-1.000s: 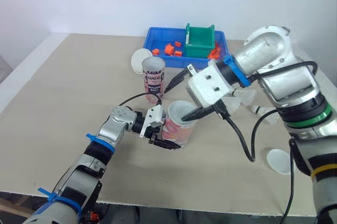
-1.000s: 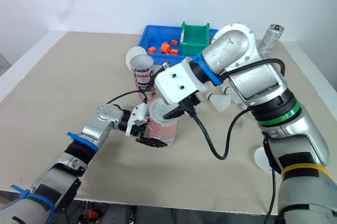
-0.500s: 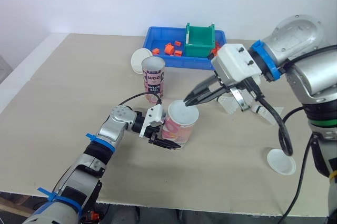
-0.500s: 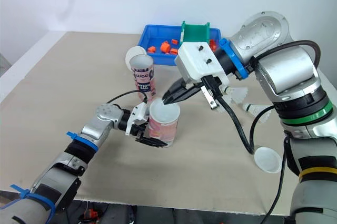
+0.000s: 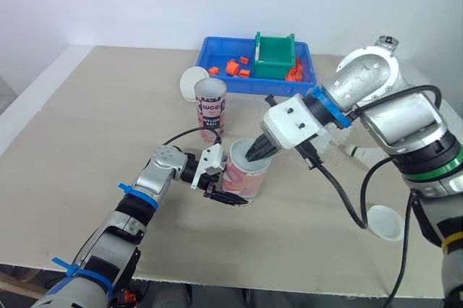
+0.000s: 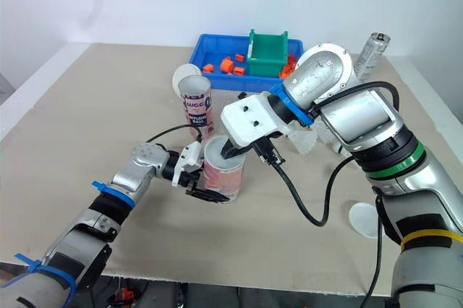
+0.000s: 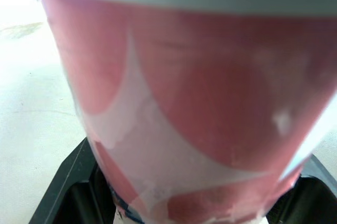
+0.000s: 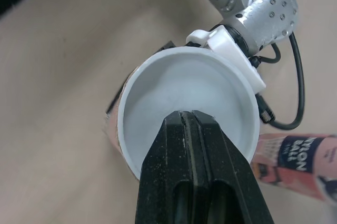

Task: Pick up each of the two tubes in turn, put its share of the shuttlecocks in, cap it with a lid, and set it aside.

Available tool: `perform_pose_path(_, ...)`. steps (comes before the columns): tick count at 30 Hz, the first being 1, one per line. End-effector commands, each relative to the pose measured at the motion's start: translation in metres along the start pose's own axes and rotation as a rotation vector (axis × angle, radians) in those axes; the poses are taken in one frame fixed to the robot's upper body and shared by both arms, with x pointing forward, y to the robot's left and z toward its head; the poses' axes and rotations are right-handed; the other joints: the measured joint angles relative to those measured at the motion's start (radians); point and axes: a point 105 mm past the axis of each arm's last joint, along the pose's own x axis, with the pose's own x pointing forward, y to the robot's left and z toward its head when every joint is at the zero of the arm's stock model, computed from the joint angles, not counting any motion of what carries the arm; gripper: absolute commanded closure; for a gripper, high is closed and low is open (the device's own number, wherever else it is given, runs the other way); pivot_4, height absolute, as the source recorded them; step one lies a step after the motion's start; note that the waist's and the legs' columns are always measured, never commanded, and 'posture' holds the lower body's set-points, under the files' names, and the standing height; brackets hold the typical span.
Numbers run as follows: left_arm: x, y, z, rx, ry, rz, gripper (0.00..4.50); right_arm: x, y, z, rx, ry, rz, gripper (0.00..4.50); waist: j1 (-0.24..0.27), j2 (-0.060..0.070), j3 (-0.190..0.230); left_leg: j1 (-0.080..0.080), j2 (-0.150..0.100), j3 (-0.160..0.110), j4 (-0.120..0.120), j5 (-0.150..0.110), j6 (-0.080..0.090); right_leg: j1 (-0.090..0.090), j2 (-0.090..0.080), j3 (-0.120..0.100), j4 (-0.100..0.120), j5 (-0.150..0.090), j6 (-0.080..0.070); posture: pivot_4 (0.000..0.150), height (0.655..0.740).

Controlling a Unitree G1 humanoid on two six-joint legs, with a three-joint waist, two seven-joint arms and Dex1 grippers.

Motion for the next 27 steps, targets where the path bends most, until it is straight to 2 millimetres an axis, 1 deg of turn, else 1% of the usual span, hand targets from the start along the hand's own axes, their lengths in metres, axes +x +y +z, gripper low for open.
perform_pose_path(1, -0.002, -0.007, -0.024, -0.085, 0.078, -0.003, 1.41, 0.027, 0.017, -0.013, -0.038, 0.073, 0.147, 4.46, -0.001, -0.001, -0.001, 0.001, 0.000, 0.000, 0.000, 0.000, 0.000, 0.001, 0.000, 0.000, 0.000, 0.000, 0.000, 0.150, 0.7275)
perform_pose_path(3, -0.002, -0.006, -0.024, -0.083, 0.078, 0.000, 1.41, 0.030, 0.013, -0.017, -0.055, 0.090, 0.130, 4.46, -0.004, -0.005, -0.003, 0.006, 0.000, 0.000, 0.000, 0.000, 0.000, 0.001, 0.000, 0.000, 0.000, 0.000, -0.001, 0.150, 0.7275)
perform_pose_path(5, -0.003, -0.006, -0.024, -0.082, 0.077, 0.002, 1.41, 0.029, 0.005, -0.018, -0.050, 0.084, 0.082, 4.46, -0.008, -0.009, -0.007, 0.012, 0.000, 0.001, -0.002, 0.000, -0.001, 0.004, 0.000, 0.000, 0.000, 0.000, -0.003, 0.150, 0.7275)
perform_pose_path(7, -0.003, -0.006, -0.024, -0.082, 0.077, 0.002, 1.41, 0.020, 0.000, -0.009, -0.024, 0.024, 0.042, 4.46, -0.009, -0.012, -0.008, 0.015, 0.001, 0.001, -0.004, 0.000, -0.001, 0.005, 0.000, 0.000, 0.000, 0.001, -0.004, 0.150, 0.7275)
perform_pose_path(8, -0.003, -0.007, -0.024, -0.082, 0.077, 0.002, 1.41, 0.009, -0.005, -0.001, 0.010, -0.035, -0.001, 4.46, -0.009, -0.012, -0.008, 0.015, 0.001, 0.001, -0.005, 0.000, -0.001, 0.005, 0.000, 0.000, 0.000, 0.002, -0.005, 0.150, 0.7275)
perform_pose_path(11, -0.003, -0.007, -0.024, -0.080, 0.075, 0.001, 1.41, -0.016, -0.011, 0.013, 0.083, -0.167, -0.096, 4.46, -0.006, -0.012, -0.008, 0.013, 0.001, 0.001, -0.007, 0.000, 0.000, 0.003, 0.000, 0.000, 0.000, 0.002, -0.006, 0.150, 0.7275)
perform_pose_path(12, -0.003, -0.007, -0.024, -0.077, 0.073, 0.001, 1.41, -0.028, -0.016, 0.015, 0.127, -0.210, -0.160, 4.46, -0.005, -0.011, -0.008, 0.009, 0.001, 0.001, -0.007, 0.001, 0.000, 0.003, 0.000, 0.000, 0.000, 0.002, -0.006, 0.150, 0.7275)
perform_pose_path(14, -0.003, -0.007, -0.023, -0.071, 0.067, 0.002, 1.41, -0.053, -0.023, 0.013, 0.226, -0.268, -0.302, 4.46, 0.002, -0.010, -0.007, 0.004, 0.001, 0.001, -0.007, 0.001, 0.000, -0.001, 0.000, 0.000, 0.000, 0.002, -0.005, 0.150, 0.7275)
perform_pose_path(15, -0.003, -0.007, -0.022, -0.067, 0.063, 0.003, 1.41, -0.062, -0.022, 0.011, 0.274, -0.288, -0.352, 4.18, 0.004, -0.010, -0.007, 0.003, 0.001, 0.000, -0.007, 0.001, 0.000, -0.001, 0.000, 0.000, 0.000, 0.004, -0.003, 0.150, 0.7275)
perform_pose_path(16, -0.003, -0.007, -0.022, -0.064, 0.058, 0.005, 1.41, -0.069, -0.017, 0.007, 0.319, -0.293, -0.386, 3.85, 0.005, -0.010, -0.007, 0.003, 0.001, 0.000, -0.007, 0.001, 0.000, -0.001, 0.000, 0.000, 0.000, 0.003, -0.003, 0.150, 0.7275)
perform_pose_path(17, -0.004, -0.007, -0.021, -0.062, 0.054, 0.005, 1.41, -0.073, -0.009, 0.002, 0.364, -0.288, -0.411, 3.70, 0.009, -0.010, -0.007, 0.002, 0.000, 0.000, -0.008, 0.000, 0.000, -0.002, 0.000, 0.000, 0.000, 0.003, -0.004, 0.150, 0.7275)
perform_pose_path(19, -0.004, -0.006, -0.019, -0.053, 0.046, 0.008, 1.41, -0.076, 0.008, -0.009, 0.455, -0.284, -0.455, 2.64, 0.023, -0.012, -0.008, 0.000, 0.000, -0.002, -0.009, 0.000, 0.000, -0.002, 0.000, -0.001, -0.002, 0.002, -0.004, 0.150, 0.7275)
perform_pose_path(20, -0.004, -0.006, -0.019, -0.050, 0.043, 0.008, 1.41, -0.077, 0.016, -0.015, 0.497, -0.283, -0.478, 2.27, 0.024, -0.012, -0.008, -0.001, 0.000, -0.003, -0.009, -0.001, -0.001, -0.002, 0.000, -0.001, -0.003, 0.000, -0.004, 0.150, 0.7275)
perform_pose_path(21, -0.004, -0.006, -0.018, -0.048, 0.039, 0.008, 1.41, -0.077, 0.022, -0.020, 0.534, -0.282, -0.507, 1.67, 0.024, -0.011, -0.008, -0.001, 0.000, -0.002, -0.009, -0.002, -0.001, -0.002, 0.000, -0.001, -0.003, 0.000, -0.004, 0.150, 0.7275)
perform_pose_path(23, -0.004, -0.005, -0.016, -0.043, 0.028, 0.010, 1.41, -0.077, 0.031, -0.029, 0.603, -0.291, -0.565, 0.79, 0.024, -0.010, -0.007, -0.001, 0.000, -0.002, -0.009, -0.002, -0.001, -0.003, 0.000, -0.001, -0.002, -0.001, -0.002, 0.150, 0.7275)
perform_pose_path(24, -0.004, -0.005, -0.015, -0.040, 0.019, 0.009, 1.41, -0.076, 0.038, -0.037, 0.650, -0.282, -0.603, 0.24, 0.024, -0.008, -0.006, -0.001, 0.000, -0.002, -0.009, -0.002, -0.001, -0.003, 0.000, 0.000, -0.002, -0.001, -0.002, 0.150, 0.7275)
perform_pose_path(25, -0.004, -0.005, -0.013, -0.036, 0.011, 0.009, 1.41, -0.074, 0.044, -0.042, 0.691, -0.283, -0.631, 0.05, 0.025, -0.008, -0.006, -0.001, 0.000, -0.002, -0.009, -0.002, -0.001, -0.003, 0.000, 0.000, -0.002, -0.001, 0.000, 0.150, 0.7275)
perform_pose_path(27, -0.004, -0.005, -0.008, -0.030, -0.014, 0.007, 1.41, -0.068, 0.062, -0.057, 0.784, -0.258, -0.692, 0.05, 0.025, -0.008, -0.006, -0.001, 0.000, -0.003, -0.009, -0.001, -0.001, -0.003, 0.001, -0.001, -0.002, -0.001, 0.001, 0.150, 0.7275)
